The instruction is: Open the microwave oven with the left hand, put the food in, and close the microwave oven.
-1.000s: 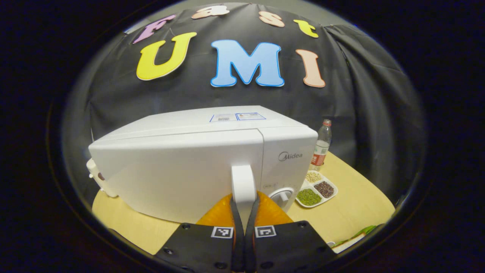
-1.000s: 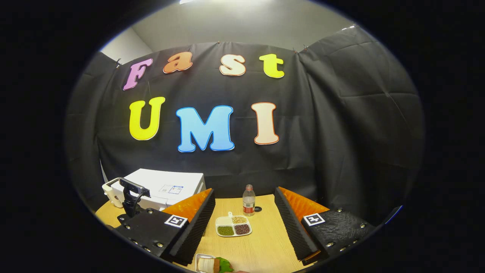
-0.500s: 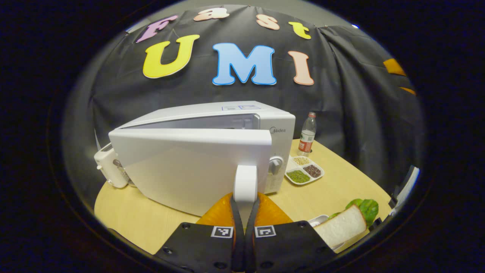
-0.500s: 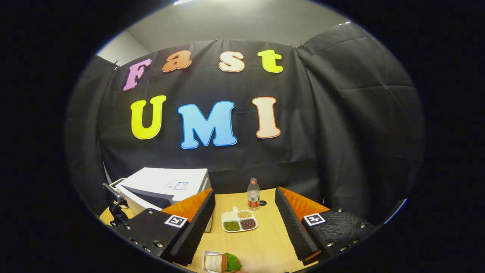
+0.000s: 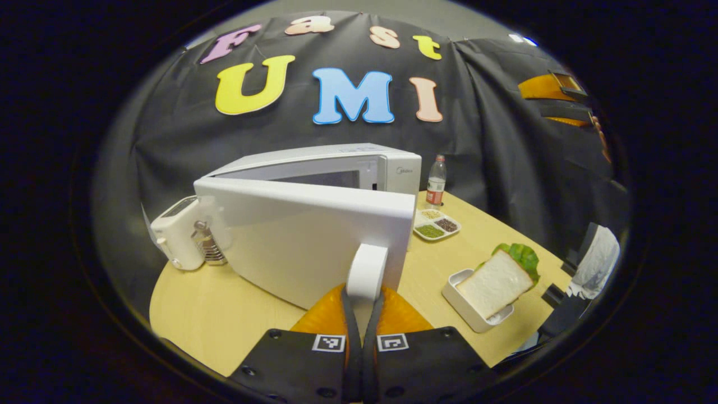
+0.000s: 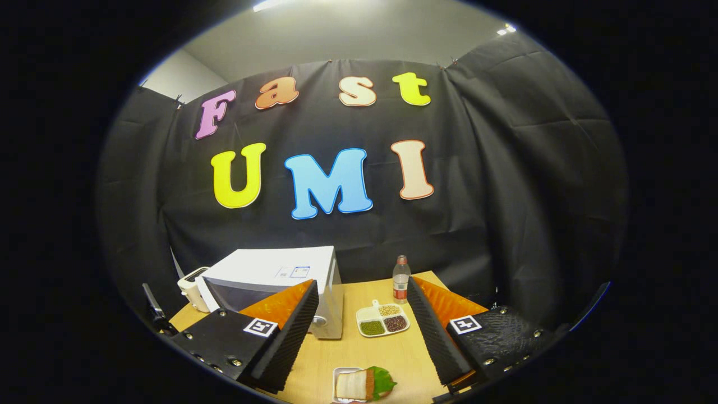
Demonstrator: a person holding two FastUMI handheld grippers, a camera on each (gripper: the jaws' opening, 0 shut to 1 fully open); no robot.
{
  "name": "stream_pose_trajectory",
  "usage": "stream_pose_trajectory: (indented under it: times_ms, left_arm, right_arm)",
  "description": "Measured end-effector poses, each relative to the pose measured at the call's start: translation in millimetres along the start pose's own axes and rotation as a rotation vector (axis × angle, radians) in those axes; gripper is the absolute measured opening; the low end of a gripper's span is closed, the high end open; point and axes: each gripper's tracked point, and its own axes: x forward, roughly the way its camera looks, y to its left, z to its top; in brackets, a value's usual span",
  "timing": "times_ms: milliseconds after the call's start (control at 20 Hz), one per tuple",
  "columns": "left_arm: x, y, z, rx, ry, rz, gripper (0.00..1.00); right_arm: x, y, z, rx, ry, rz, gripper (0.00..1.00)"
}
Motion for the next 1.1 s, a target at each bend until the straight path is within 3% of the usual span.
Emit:
stream_pose_trajectory:
  times_ms: [500, 700, 1100]
  left_arm:
    - [-87.1, 81.5, -43.7, -0.008, 0.019, 0.02, 0.07]
    - [-111.0, 121.6, -57.1, -0.02, 0.023, 0.067, 0.07]
    - [-144.1, 197.3, -75.2, -0.067, 0.032, 0.207, 0.08]
  right_arm:
    - [2.2, 45.8, -39.8, -0.047, 0.063, 0.031, 0.96]
    - [14.1, 41.9, -75.7, -0.1, 0.131, 0.009, 0.96]
    - [23.5, 12.3, -141.6, -0.055, 0.316, -0.005, 0.96]
